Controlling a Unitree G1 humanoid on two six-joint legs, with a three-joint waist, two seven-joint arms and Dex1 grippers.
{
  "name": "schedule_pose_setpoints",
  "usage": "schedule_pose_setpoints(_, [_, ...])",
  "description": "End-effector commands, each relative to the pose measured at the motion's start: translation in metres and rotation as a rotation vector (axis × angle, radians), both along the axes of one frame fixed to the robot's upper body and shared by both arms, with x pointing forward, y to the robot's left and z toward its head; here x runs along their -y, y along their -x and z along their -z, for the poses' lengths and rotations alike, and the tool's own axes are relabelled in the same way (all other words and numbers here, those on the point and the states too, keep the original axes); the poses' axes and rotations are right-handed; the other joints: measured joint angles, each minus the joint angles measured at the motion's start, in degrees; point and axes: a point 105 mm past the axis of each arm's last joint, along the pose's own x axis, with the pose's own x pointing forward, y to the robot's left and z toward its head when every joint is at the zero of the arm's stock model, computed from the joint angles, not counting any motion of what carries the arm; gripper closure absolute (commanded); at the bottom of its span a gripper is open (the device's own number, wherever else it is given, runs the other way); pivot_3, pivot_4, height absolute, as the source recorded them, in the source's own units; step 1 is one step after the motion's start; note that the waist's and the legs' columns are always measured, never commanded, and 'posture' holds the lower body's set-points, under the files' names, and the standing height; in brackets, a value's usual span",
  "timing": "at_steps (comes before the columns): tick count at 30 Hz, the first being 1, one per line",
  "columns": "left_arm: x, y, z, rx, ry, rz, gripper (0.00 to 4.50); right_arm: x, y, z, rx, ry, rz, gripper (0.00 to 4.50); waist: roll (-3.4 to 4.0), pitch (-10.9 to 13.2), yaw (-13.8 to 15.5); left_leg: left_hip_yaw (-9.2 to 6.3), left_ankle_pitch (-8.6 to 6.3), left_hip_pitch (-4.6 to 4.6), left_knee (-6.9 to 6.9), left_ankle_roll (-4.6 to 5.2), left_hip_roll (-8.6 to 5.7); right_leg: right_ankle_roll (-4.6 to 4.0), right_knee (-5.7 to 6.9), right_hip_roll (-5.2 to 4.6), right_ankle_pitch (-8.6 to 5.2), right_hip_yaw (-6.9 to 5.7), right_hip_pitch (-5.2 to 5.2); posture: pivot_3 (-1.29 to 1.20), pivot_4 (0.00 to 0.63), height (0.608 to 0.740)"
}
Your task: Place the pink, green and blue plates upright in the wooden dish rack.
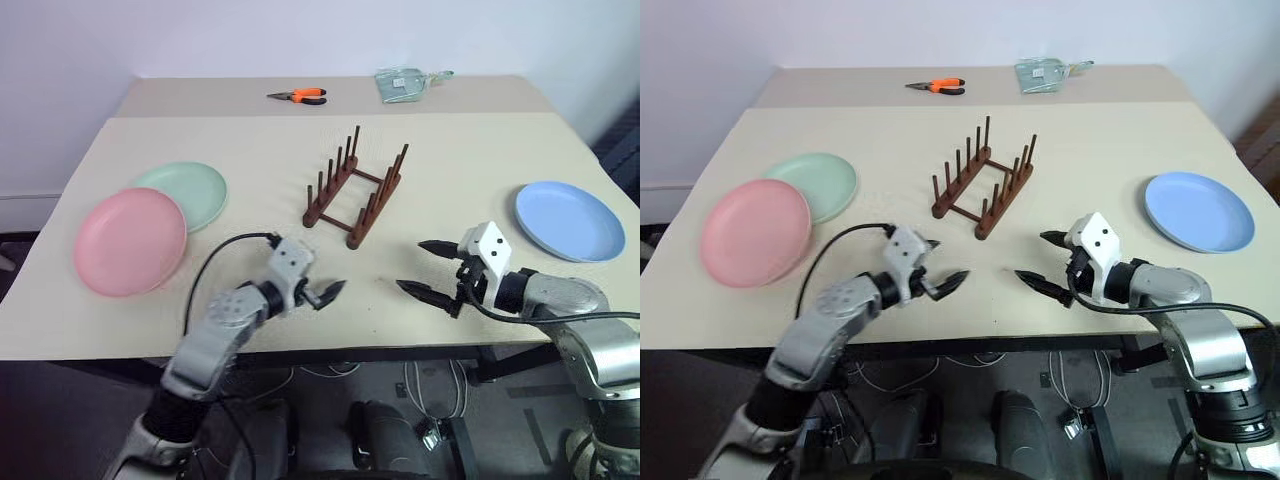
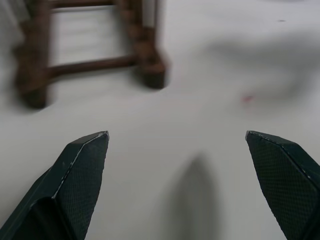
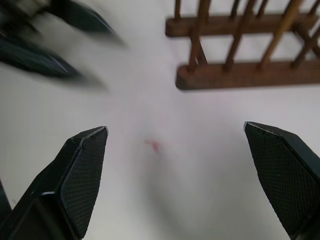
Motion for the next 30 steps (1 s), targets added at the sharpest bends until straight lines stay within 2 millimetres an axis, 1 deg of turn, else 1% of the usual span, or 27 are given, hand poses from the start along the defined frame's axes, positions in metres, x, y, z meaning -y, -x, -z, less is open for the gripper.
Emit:
schedule_pose_setpoints(1, [0.021,-0.020,0.012,-0.032,-0.040,-0.092,0.00,-0.008,0.002,-0.008,0.045,-0.010,-0.007,0.04,-0.03,0.0,0.0,-0.01,0.00,-0.02,0.03,0.01,0.00,0.01,0.00,0.03,0.01,-0.01,0.00,0.00,0.150,0.740])
schedule_pose_setpoints(3, [0.029,-0.026,0.013,-0.030,-0.055,-0.100,0.00,-0.011,0.001,-0.010,0.050,-0.013,-0.009,0.04,-0.04,0.0,0.0,-0.01,0.00,-0.02,0.05,0.01,-0.01,0.09,0.01,0.07,0.04,-0.01,0.01,0.00,0.150,0.740])
schedule_pose_setpoints(5, [0.033,-0.040,0.017,-0.050,-0.071,-0.166,0.00,-0.012,-0.001,-0.013,0.059,-0.014,-0.007,0.04,-0.04,0.0,0.1,-0.01,0.00,-0.01,0.07,0.01,-0.02,0.09,0.01,0.12,0.04,-0.02,0.02,0.00,0.150,0.740])
schedule_pose_setpoints(7, [0.044,-0.046,0.015,-0.059,-0.049,-0.170,0.00,-0.012,-0.002,-0.013,0.063,-0.011,-0.007,0.04,-0.05,0.0,0.2,-0.03,-0.02,-0.02,0.17,0.05,-0.02,0.10,0.02,0.13,0.04,-0.04,0.06,0.00,0.150,0.740])
schedule_pose_setpoints(9, [0.054,-0.048,0.014,-0.066,-0.027,-0.145,0.00,-0.013,-0.002,-0.013,0.065,-0.007,-0.010,0.04,-0.05,0.0,0.2,-0.05,-0.09,-0.04,0.37,0.17,-0.01,0.14,0.04,0.14,0.02,-0.07,0.13,0.00,0.150,0.740])
schedule_pose_setpoints(14, [0.061,-0.052,0.014,-0.070,0.005,-0.132,0.00,-0.014,-0.003,-0.012,0.072,0.002,-0.011,0.04,-0.04,0.0,0.3,-0.07,-0.19,-0.06,0.62,0.33,0.00,0.18,0.04,0.03,0.00,-0.08,0.28,0.00,0.150,0.740])
schedule_pose_setpoints(15, [0.061,-0.052,0.013,-0.064,0.009,-0.130,0.49,-0.013,-0.003,-0.011,0.073,0.004,-0.010,0.00,-0.05,0.0,0.4,-0.07,-0.19,-0.06,0.66,0.33,0.00,0.18,0.04,0.01,0.01,-0.08,0.29,0.00,0.150,0.740])
schedule_pose_setpoints(16, [0.061,-0.053,0.012,-0.059,0.013,-0.129,0.76,-0.013,-0.003,-0.011,0.075,0.005,-0.009,0.00,-0.05,0.0,0.4,-0.07,-0.19,-0.06,0.67,0.33,0.00,0.18,0.04,-0.01,0.01,-0.08,0.30,0.00,0.150,0.740])
schedule_pose_setpoints(18, [0.060,-0.053,0.012,-0.053,0.014,-0.129,1.63,-0.012,-0.003,-0.011,0.077,0.006,-0.008,0.00,-0.04,0.0,0.6,-0.07,-0.21,-0.06,0.67,0.35,0.00,0.19,0.03,-0.03,0.01,-0.08,0.30,0.00,0.150,0.740])
schedule_pose_setpoints(20, [0.056,-0.056,0.009,-0.038,0.010,-0.127,2.59,-0.008,-0.003,-0.010,0.077,0.015,0.000,0.00,-0.04,0.0,0.9,-0.07,-0.22,-0.06,0.67,0.37,0.00,0.19,0.02,-0.03,0.01,-0.07,0.30,0.00,0.150,0.740])
schedule_pose_setpoints(21, [0.055,-0.057,0.007,-0.023,0.000,-0.115,2.97,-0.005,-0.002,-0.009,0.077,0.022,0.004,0.00,-0.04,0.0,1.2,-0.07,-0.22,-0.06,0.68,0.37,0.00,0.19,0.02,-0.04,0.01,-0.07,0.30,0.00,0.150,0.740])
schedule_pose_setpoints(22, [0.053,-0.057,0.004,-0.001,-0.010,-0.089,3.56,-0.002,-0.002,-0.009,0.076,0.030,0.011,0.00,-0.04,0.0,1.4,-0.06,-0.22,-0.06,0.68,0.37,0.00,0.19,0.02,-0.05,0.01,-0.07,0.30,0.00,0.150,0.740])
schedule_pose_setpoints(23, [0.053,-0.056,0.000,0.022,-0.017,-0.052,3.74,0.001,-0.001,-0.008,0.075,0.037,0.017,0.00,-0.04,0.0,1.4,-0.06,-0.22,-0.06,0.71,0.37,0.00,0.18,0.02,-0.05,0.01,-0.07,0.31,0.00,0.150,0.740])
schedule_pose_setpoints(25, [0.053,-0.051,-0.007,0.065,-0.013,0.059,3.74,0.009,0.000,-0.008,0.072,0.053,0.033,0.00,-0.04,0.0,1.4,-0.04,-0.23,-0.06,0.72,0.37,-0.01,0.15,0.01,-0.06,0.00,-0.06,0.31,0.00,0.150,0.740])
schedule_pose_setpoints(27, [0.052,-0.042,-0.016,0.132,-0.024,0.210,3.74,0.017,0.001,-0.007,0.064,0.067,0.045,0.00,-0.03,0.0,1.4,-0.04,-0.23,-0.09,0.72,0.37,0.00,0.15,0.01,-0.06,-0.01,-0.06,0.28,0.00,0.150,0.740])
schedule_pose_setpoints(30, [0.045,-0.024,-0.019,0.188,-0.082,0.454,3.74,0.024,0.008,-0.004,0.027,0.074,0.038,0.00,-0.03,0.0,1.4,-0.03,-0.23,-0.17,0.71,0.37,0.00,-0.01,0.00,-0.10,-0.09,-0.06,0.18,0.00,0.150,0.740])
